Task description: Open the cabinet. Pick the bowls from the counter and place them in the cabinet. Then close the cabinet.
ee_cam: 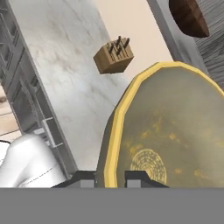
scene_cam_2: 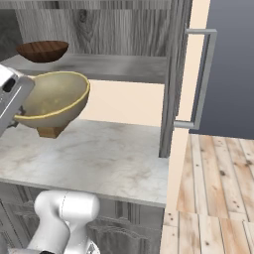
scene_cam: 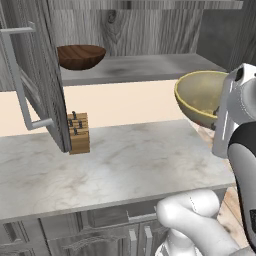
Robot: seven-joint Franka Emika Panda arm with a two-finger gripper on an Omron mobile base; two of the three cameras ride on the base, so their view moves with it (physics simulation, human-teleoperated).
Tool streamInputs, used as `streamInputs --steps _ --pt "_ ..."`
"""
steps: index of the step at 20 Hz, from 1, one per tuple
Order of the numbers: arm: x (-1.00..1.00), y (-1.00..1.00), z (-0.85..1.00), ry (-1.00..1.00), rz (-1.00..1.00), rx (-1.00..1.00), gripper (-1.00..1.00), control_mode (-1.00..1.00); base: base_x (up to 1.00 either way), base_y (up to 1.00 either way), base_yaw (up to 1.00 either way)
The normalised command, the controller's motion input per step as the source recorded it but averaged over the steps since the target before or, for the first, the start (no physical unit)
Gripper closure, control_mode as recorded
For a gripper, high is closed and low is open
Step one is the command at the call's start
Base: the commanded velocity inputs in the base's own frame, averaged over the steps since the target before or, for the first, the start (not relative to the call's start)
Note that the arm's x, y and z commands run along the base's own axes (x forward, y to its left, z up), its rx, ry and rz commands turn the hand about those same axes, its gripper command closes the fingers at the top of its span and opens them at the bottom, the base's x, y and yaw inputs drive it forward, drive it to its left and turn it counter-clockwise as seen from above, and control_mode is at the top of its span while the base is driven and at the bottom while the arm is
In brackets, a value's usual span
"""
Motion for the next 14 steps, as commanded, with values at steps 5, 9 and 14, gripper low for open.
streamInputs --steps 5,9,14 --pt "0.39 -0.03 0.15 0.0 0.04 0.0 1.0 -1.0 0.0 0.0 0.0" --pt "0.49 0.0 0.0 0.0 0.06 0.01 1.0 -1.0 0.0 0.0 0.0" --pt "0.38 0.0 0.04 -0.01 0.06 0.0 1.0 -1.0 0.0 0.0 0.0"
